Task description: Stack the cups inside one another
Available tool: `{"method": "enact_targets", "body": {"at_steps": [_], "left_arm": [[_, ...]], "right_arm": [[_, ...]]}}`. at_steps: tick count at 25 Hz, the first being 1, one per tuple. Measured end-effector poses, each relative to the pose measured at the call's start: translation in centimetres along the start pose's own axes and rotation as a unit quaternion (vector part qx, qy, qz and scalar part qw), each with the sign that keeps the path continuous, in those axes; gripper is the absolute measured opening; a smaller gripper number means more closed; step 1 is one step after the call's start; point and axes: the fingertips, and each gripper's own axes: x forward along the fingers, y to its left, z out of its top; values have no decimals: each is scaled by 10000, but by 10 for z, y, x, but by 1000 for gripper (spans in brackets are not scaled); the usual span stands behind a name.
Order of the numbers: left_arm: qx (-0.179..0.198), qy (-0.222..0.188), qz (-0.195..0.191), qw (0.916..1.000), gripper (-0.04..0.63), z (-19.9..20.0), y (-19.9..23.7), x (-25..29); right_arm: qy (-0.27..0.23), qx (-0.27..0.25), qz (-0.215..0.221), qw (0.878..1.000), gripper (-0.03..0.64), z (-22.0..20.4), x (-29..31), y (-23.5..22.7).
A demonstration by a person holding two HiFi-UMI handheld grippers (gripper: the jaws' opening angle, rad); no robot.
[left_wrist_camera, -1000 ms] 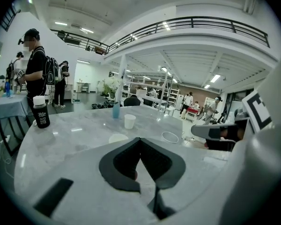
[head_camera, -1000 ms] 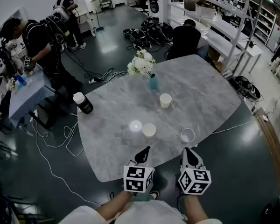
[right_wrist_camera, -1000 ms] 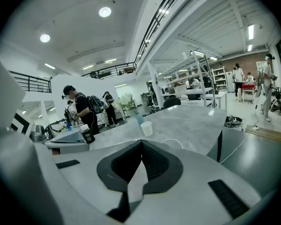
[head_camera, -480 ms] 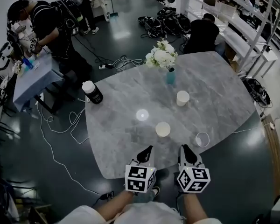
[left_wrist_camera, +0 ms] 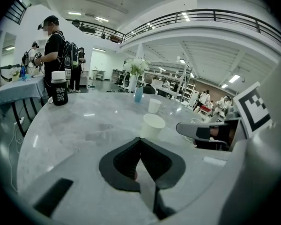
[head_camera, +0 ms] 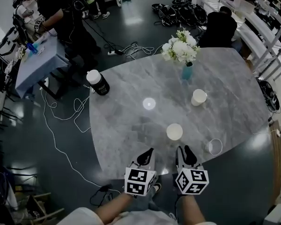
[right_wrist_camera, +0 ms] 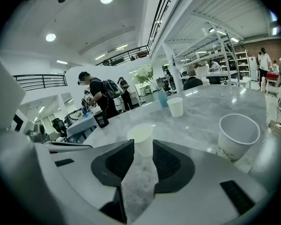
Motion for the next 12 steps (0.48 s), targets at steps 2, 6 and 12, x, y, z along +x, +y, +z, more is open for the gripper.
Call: {"method": "enact_targets", "body": {"at_steps": [2, 6, 12], "left_arm": [[-30, 34, 17, 10000, -5, -4, 5, 6], [-66, 84, 33, 9999, -5, -6, 12, 18], [-121, 169, 56, 9998, -5, -10, 23, 32]], "right_arm": [[50, 13, 31, 10000, 92, -4, 9, 1], [169, 5, 80, 9998, 119, -12, 26, 2], [393, -6, 91, 9992, 160, -24, 45, 0]]}}
